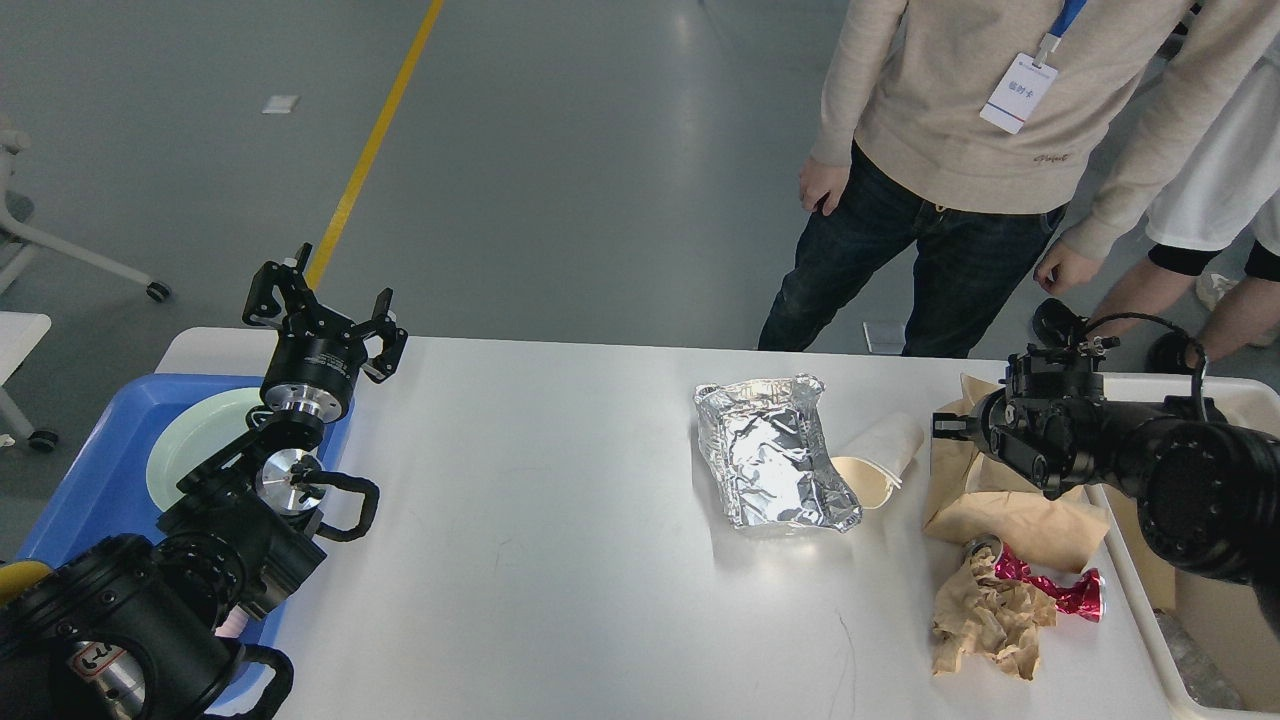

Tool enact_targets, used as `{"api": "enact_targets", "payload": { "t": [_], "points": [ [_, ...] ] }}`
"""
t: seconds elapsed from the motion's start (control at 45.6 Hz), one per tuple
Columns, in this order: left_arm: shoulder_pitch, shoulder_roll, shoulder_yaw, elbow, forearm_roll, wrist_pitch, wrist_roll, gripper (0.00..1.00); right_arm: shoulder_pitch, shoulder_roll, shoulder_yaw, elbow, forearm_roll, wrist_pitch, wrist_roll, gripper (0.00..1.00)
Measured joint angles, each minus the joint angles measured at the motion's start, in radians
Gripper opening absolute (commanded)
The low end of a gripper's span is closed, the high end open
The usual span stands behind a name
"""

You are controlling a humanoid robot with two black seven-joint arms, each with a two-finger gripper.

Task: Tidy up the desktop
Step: 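Lift the brown paper bag with the right gripper toward the white bin, then release the paper bag into the white bin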

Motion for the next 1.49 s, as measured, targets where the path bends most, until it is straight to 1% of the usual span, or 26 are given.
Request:
{"api": "enact_targets", "payload": {
  "t": [0.263,0.373,0.548,0.68,0.701,0.943,1.096,1.184,1.249,1.359,1.491],
  "points": [
    [0.0,0.0,0.0,0.0,0.001,0.0,0.0,0.96,0.049,-0.017,0.018,0.004,0.0,0.006,-0.006,0.0],
    [0.0,0.0,0.0,0.0,0.001,0.0,0.0,0.96,0.104,-0.068,0.018,0.024,-0.001,0.028,-0.007,0.0],
    [0.0,0.0,-0.001,0.0,0.001,0.0,0.0,0.96,0.225,-0.147,0.018,0.062,-0.004,0.101,-0.008,0.0],
    [0.0,0.0,0.0,0.0,0.001,0.0,0.0,0.96,0.353,-0.211,0.022,0.114,-0.005,0.172,-0.006,0.0],
    [0.0,0.0,0.0,0.0,0.0,0.0,0.0,0.96,0.407,-0.24,0.024,0.14,-0.005,0.198,-0.005,0.0],
    [0.0,0.0,0.0,0.0,0.001,0.0,0.0,0.96,0.726,-0.395,0.053,0.301,-0.004,0.331,-0.001,0.0],
    [0.0,0.0,0.0,0.0,0.001,0.0,0.0,0.96,0.849,-0.453,0.058,0.353,-0.003,0.395,-0.001,0.0],
    [0.0,0.0,0.0,0.0,0.001,0.0,0.0,0.96,0.854,-0.475,0.058,0.352,-0.006,0.398,-0.001,0.0],
    [0.0,0.0,0.0,0.0,0.001,0.0,0.0,0.96,0.823,-0.49,0.054,0.333,-0.012,0.381,-0.001,0.0],
    [0.0,0.0,0.0,0.0,0.001,0.0,0.0,0.96,0.678,-0.511,0.054,0.257,-0.015,0.318,-0.002,0.0],
    [0.0,0.0,-0.001,0.0,0.001,0.0,0.0,0.96,0.469,-0.516,0.059,0.14,-0.013,0.197,-0.003,0.0]
  ]
}}
